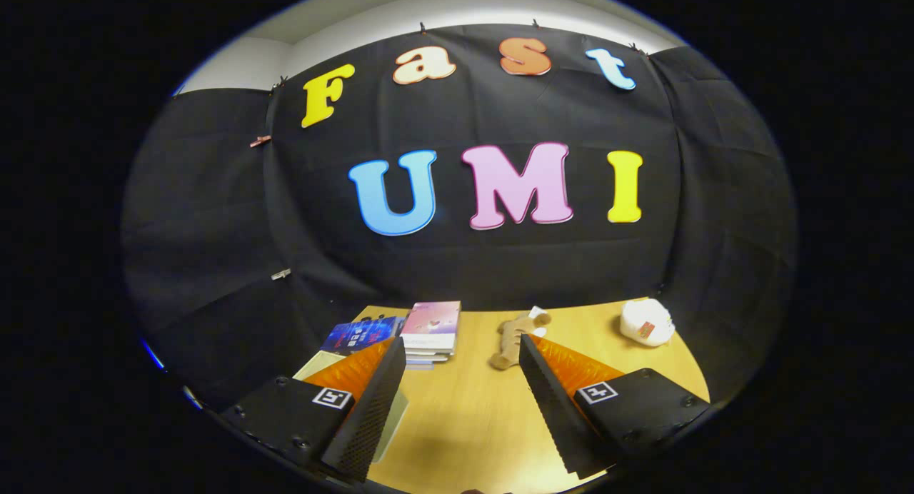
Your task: Open the storage box then place both shoes into the box .Put the left shoe in first, then the right shoe, with the right side of both shoes facing outward in a uniform manner.
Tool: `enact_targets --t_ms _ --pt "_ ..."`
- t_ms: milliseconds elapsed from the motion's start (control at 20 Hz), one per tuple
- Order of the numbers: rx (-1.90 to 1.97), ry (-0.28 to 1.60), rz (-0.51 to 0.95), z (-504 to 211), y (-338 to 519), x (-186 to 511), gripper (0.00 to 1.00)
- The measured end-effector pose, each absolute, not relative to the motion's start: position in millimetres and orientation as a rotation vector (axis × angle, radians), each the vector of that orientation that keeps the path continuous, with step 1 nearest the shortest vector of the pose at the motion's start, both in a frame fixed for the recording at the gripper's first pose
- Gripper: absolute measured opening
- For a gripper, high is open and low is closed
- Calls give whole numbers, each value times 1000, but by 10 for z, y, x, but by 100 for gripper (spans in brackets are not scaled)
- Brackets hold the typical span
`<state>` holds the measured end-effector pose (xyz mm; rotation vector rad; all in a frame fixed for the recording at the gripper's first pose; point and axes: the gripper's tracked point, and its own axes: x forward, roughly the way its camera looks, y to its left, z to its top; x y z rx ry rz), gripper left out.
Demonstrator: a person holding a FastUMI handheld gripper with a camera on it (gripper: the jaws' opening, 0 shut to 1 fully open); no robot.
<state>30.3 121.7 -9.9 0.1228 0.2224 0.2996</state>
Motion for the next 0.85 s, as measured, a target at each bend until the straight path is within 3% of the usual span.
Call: enact_targets --t_ms 350,850 --pt "113 141 223 -123 223 461 98" --pt "54 162 263 -323 -116 732 98"
